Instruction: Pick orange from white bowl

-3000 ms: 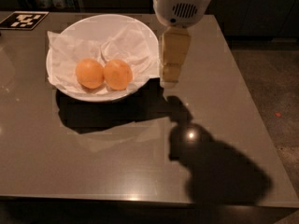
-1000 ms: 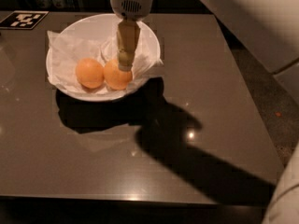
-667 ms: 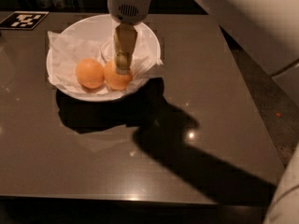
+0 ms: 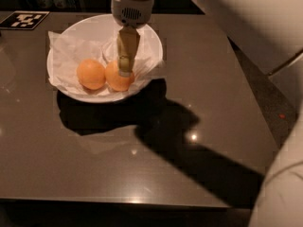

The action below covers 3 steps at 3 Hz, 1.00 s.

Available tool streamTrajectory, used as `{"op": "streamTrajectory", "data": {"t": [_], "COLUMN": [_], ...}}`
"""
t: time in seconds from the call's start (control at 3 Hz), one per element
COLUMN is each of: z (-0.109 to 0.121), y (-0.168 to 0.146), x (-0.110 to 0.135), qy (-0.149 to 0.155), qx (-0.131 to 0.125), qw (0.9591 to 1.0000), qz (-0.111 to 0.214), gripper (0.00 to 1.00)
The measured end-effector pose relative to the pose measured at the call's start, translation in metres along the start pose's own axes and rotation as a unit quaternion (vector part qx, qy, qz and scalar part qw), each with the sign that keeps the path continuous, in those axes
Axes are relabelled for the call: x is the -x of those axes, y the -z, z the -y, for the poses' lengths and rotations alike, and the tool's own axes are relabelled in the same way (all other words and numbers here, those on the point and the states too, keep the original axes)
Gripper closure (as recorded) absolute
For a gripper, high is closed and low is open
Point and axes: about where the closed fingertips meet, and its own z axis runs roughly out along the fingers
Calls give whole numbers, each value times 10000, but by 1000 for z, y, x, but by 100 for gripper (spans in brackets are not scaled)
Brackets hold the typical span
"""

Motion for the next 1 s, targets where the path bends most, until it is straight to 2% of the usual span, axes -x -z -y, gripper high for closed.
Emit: {"op": "streamTrajectory", "data": {"t": [0.33, 0.67, 1.0], "z": [5, 8, 4], "y": [-17, -35, -59], "x": [-5, -9, -5], "qy": [-127, -202, -219], "qx": [214, 418, 685], "qw": [9997, 9989, 9973], "qz": [-40, -82, -123], "gripper": [12, 12, 21]}}
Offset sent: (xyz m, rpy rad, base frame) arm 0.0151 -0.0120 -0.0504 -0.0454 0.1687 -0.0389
